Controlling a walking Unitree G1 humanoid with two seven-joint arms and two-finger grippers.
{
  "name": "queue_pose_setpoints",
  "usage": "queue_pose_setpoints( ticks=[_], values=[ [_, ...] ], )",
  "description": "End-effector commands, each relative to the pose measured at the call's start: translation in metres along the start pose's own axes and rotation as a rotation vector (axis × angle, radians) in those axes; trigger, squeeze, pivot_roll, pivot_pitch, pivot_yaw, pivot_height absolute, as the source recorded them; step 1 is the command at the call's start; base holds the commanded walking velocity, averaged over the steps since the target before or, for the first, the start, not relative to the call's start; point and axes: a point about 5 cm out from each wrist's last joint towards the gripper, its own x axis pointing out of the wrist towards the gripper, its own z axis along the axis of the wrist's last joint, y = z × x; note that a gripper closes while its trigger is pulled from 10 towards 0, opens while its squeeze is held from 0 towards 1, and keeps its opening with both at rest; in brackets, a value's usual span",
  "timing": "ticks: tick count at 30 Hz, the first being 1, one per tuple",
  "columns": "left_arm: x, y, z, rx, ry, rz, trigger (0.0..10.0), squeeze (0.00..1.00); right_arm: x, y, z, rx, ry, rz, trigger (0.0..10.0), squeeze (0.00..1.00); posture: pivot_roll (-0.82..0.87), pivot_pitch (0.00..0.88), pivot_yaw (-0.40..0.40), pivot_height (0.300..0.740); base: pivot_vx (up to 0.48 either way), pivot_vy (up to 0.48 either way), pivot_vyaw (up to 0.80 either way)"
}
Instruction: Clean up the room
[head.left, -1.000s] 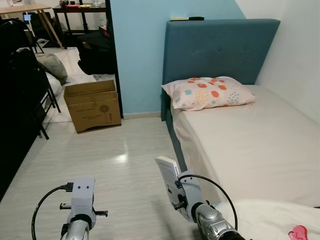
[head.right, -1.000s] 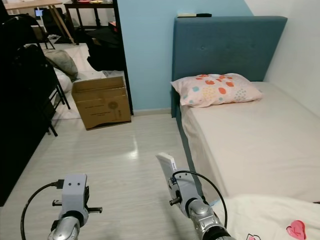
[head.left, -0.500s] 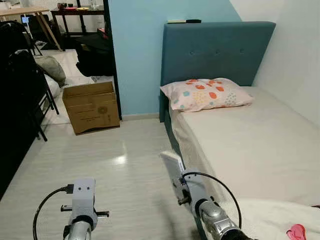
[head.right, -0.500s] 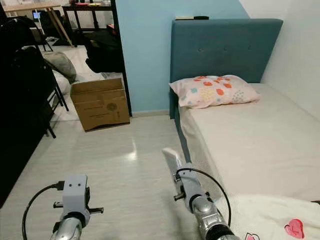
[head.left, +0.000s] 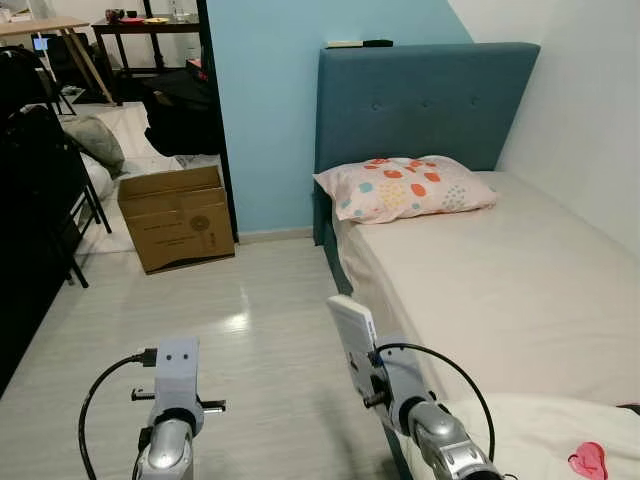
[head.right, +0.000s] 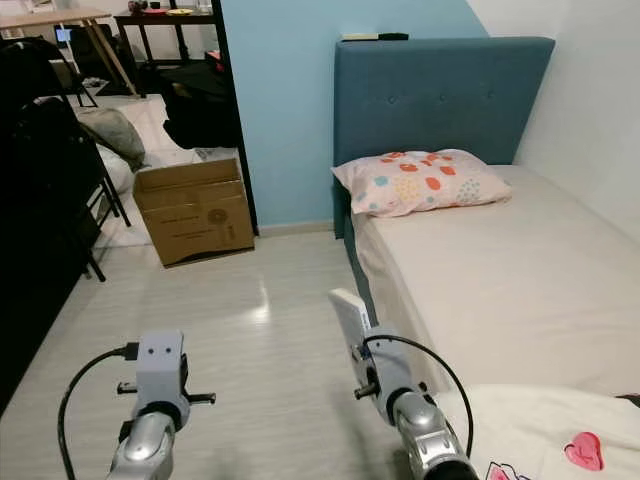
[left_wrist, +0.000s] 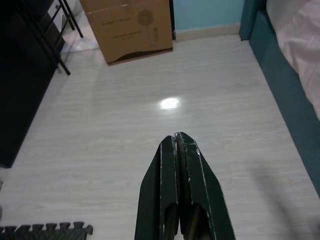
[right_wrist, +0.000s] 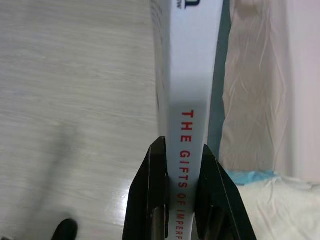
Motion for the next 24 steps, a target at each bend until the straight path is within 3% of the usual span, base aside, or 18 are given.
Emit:
queue_pose_setpoints(
  ticks=[1, 9, 24],
  values=[
    [0.001, 0.002, -0.001, 0.011, 0.002, 0.009, 10.0, 0.0, 0.0, 0.0, 0.009, 0.0, -0.037, 0.005, 10.0, 0.0, -0.06, 0.0, -0.017, 0.74, 0.0, 0.0, 0.0],
    [-0.001, 0.007, 0.003, -0.001, -0.003, 0.01, 10.0, 0.0, -0.012, -0.004, 0.014, 0.077, -0.108, -0.023, 10.0, 0.0, -0.06, 0.0, -0.007, 0.74, 0.0, 0.0, 0.0],
    [-0.006, 0.008, 0.002, -0.018, -0.014, -0.009, 10.0, 0.0, -0.003, -0.001, 0.018, 0.064, -0.074, 0.01, 10.0, 0.0, -0.05, 0.0, -0.006, 0.74, 0.0, 0.0, 0.0]
  ],
)
